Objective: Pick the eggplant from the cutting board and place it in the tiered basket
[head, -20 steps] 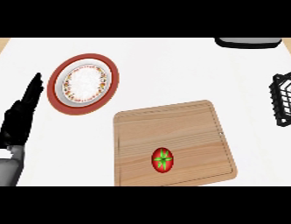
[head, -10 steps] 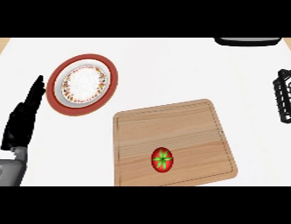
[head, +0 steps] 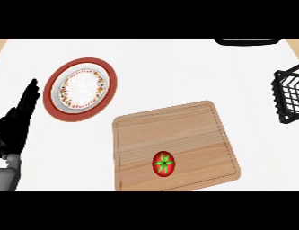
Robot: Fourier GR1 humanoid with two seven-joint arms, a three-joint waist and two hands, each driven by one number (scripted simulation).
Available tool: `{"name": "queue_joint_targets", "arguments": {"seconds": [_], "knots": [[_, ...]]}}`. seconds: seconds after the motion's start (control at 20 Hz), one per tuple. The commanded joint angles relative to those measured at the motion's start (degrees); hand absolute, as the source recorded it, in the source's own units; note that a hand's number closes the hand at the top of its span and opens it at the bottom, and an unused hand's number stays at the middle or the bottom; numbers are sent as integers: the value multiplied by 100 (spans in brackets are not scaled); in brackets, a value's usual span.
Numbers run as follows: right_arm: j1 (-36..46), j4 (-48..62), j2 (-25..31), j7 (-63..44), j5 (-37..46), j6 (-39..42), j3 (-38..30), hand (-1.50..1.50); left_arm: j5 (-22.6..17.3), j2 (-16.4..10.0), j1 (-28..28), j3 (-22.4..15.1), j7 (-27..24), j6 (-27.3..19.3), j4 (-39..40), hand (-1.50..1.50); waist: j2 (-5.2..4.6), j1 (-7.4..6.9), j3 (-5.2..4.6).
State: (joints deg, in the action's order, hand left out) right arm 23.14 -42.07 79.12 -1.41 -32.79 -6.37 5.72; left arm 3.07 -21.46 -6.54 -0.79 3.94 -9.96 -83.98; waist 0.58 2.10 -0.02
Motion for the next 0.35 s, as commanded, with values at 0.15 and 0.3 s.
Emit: {"name": "queue_joint_targets", "arguments": {"seconds": [0.15,0.3], "knots": [[-1494,1056,373,1423,-770,1295,-1077,-150,-62,-88,228,116,136,143,-387,0,0,15,7],[-2033,1515,182,2156,-1030,1841,-1425,-150,35,77,50,116,-88,43,77,0,-8,84,4]]}}
